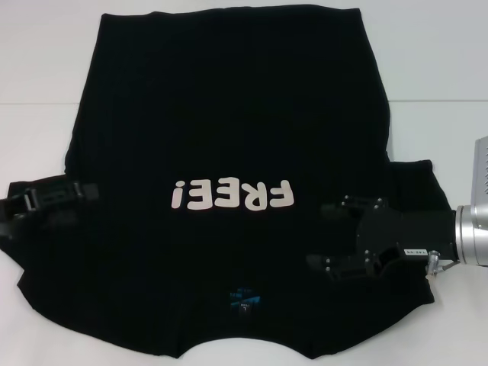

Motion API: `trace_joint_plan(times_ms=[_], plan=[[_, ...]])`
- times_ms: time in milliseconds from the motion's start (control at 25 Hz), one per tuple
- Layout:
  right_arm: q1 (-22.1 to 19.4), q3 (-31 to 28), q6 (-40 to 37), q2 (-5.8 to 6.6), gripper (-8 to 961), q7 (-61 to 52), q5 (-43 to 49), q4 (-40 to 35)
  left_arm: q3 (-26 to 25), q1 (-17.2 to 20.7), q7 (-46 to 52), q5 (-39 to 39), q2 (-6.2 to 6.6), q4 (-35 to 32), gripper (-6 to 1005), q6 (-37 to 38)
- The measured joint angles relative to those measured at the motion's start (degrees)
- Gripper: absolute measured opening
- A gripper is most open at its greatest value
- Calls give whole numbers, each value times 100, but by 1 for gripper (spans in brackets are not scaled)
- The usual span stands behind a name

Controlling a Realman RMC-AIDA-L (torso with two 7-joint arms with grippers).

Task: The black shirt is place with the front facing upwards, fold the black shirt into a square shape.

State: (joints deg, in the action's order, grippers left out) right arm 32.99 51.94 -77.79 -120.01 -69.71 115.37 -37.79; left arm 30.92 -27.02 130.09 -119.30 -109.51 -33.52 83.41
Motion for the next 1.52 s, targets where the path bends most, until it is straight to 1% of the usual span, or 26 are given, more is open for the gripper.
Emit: trace_joint_plan(times_ms=[80,160,320,440,680,1040,1520], plan=[[19,0,22,-5,944,0,0,0,-24,0,589,-197,116,-19,932,-49],[37,7,66,-10,944,0,-23,0,-146,2,931,-438,190,-48,932,-81],[61,17,156,-15,944,-35,-74,0,-612,54,1302,-858,290,-101,932,-92],[85,35,252,-14,944,-116,-77,0,-978,123,1466,-1180,331,-99,932,-192],[87,50,299,-14,944,-131,-77,8,-1161,185,1518,-1350,317,26,932,-509],[105,53,300,-14,945,-131,-76,53,-1140,179,1571,-1367,306,122,931,-541],[89,53,299,-14,945,-111,-60,80,-1145,191,1656,-1412,296,370,931,-806]])
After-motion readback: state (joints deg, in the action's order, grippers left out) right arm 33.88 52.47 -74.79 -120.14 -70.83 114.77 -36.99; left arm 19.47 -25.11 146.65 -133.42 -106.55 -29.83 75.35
